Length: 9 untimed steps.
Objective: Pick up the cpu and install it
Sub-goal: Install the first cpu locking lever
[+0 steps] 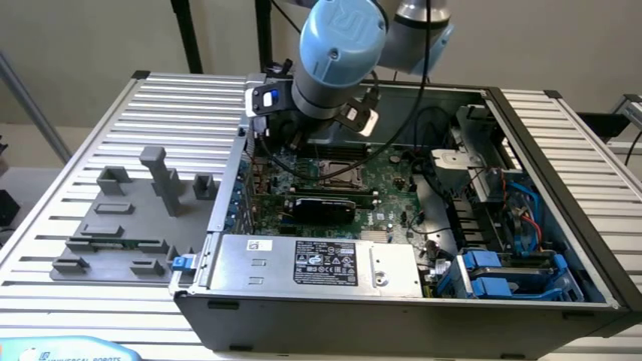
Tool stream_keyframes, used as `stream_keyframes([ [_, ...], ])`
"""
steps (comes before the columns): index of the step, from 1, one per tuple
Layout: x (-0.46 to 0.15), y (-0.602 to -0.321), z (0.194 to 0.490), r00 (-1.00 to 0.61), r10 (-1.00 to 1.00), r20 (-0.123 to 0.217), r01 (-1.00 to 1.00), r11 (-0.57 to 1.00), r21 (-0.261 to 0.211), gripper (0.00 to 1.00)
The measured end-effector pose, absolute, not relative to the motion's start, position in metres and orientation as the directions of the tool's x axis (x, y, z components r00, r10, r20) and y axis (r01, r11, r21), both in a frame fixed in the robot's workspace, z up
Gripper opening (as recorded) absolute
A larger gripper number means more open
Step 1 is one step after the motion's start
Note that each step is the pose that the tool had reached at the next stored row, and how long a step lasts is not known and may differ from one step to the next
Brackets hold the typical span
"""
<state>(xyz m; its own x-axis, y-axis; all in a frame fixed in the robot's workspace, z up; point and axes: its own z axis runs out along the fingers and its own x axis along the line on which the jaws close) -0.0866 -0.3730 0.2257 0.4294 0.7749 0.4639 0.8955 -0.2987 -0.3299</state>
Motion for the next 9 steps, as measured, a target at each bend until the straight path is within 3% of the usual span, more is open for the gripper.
stream_keyframes([
  [9,-0.060,-0.376,0.223,0.419,0.775,0.473,0.903,-0.299,-0.310,0.11],
])
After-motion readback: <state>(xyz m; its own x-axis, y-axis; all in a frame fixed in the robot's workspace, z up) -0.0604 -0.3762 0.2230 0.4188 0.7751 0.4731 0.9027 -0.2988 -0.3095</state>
